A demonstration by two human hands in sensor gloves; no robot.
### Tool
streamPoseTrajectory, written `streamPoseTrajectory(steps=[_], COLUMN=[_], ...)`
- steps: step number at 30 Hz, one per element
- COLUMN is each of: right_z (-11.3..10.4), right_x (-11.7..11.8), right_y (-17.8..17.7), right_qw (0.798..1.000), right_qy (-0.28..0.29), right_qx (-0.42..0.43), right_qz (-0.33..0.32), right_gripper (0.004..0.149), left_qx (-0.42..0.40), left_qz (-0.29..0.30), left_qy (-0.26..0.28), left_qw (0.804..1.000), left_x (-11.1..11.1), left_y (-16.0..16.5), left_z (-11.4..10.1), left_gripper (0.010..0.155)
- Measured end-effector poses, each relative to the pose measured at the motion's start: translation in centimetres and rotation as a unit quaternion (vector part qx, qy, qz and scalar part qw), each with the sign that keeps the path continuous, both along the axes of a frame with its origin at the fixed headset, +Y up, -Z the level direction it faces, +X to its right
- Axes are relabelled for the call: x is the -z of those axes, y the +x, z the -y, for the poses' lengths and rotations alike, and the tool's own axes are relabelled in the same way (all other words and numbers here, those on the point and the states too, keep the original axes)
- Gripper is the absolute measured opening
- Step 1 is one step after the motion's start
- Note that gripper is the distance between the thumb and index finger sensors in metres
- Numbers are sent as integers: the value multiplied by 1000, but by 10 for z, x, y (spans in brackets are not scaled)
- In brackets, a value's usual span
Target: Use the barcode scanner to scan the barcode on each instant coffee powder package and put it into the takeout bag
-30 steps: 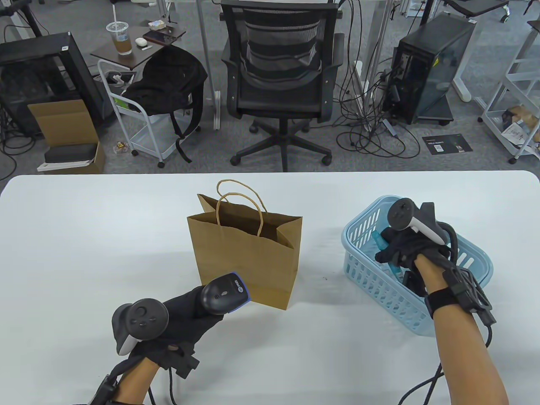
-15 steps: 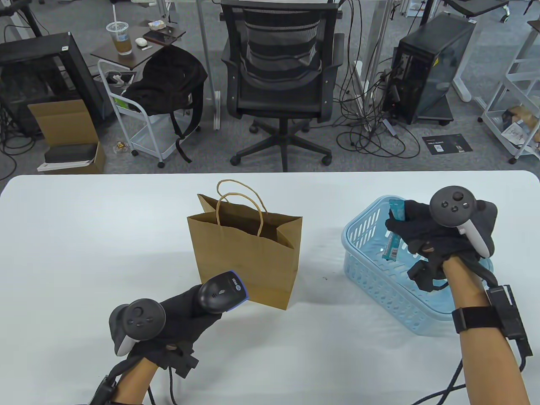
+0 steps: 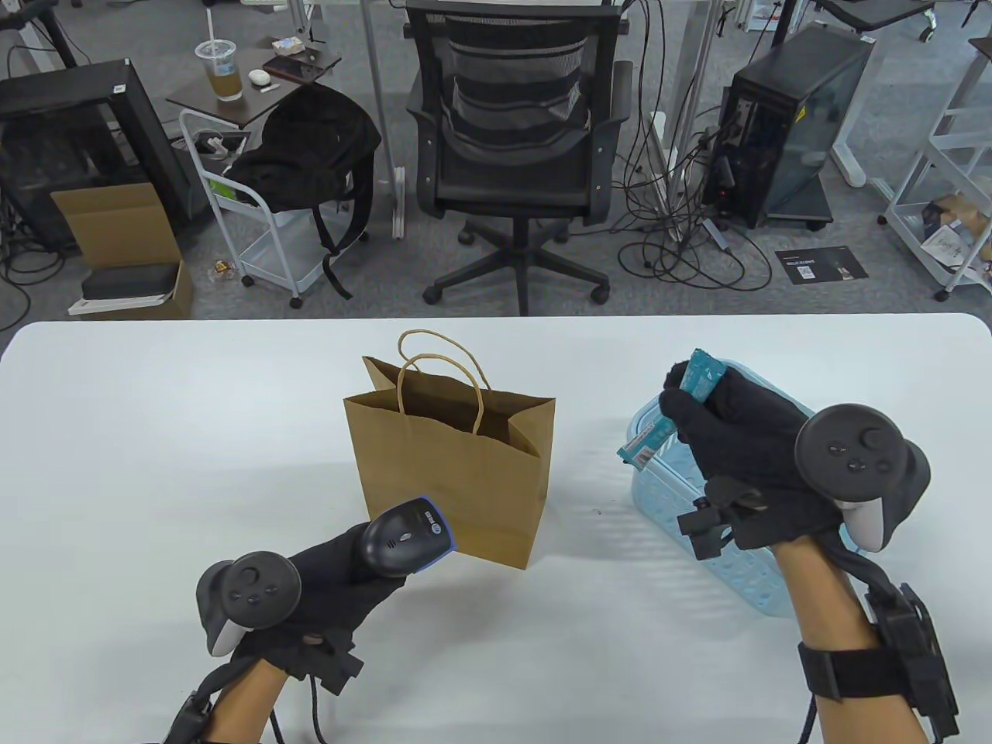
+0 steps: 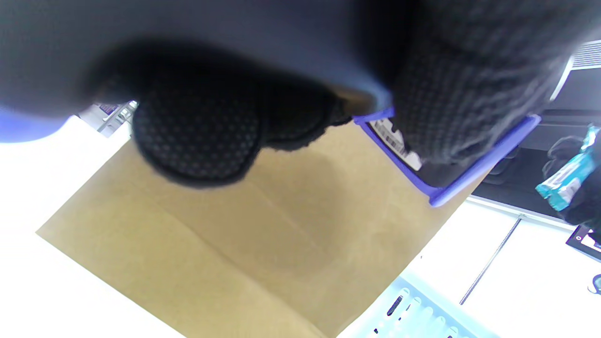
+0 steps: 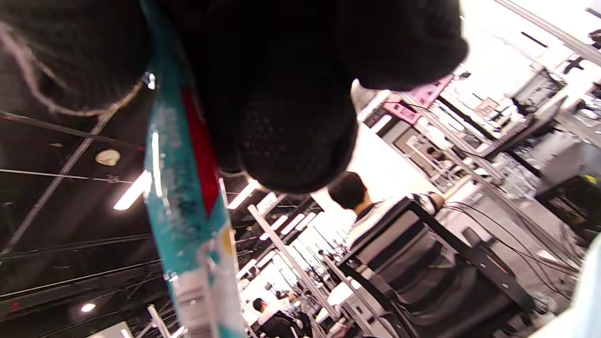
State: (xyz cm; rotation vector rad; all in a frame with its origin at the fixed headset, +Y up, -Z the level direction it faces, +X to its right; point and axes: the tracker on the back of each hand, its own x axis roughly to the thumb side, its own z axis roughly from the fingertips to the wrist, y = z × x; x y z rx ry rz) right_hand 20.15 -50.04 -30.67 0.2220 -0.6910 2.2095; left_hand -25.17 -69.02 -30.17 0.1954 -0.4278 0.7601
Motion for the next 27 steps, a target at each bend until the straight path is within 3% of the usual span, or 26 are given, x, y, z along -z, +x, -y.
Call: streamPoseTrajectory(steps=[6,11,27], right_z=[5,23,112], right_x=[-21,-21,-2], right_y=[-34,-54,-90], right_qw=[997,995,998], right_qy=[73,99,43], right_qx=[-37,-21,48], right_qz=[1,-8,-24], right_gripper=[41,43,44], left_qx=[-14,-16,3], left_qz=[8,12,42], left_qy=[17,23,50], left_qw=[1000,1000,998], left_x=[-4,-4,-12], left_y=[1,2,17], left_z=[-5,-5,-5], left_gripper=[60,60,59])
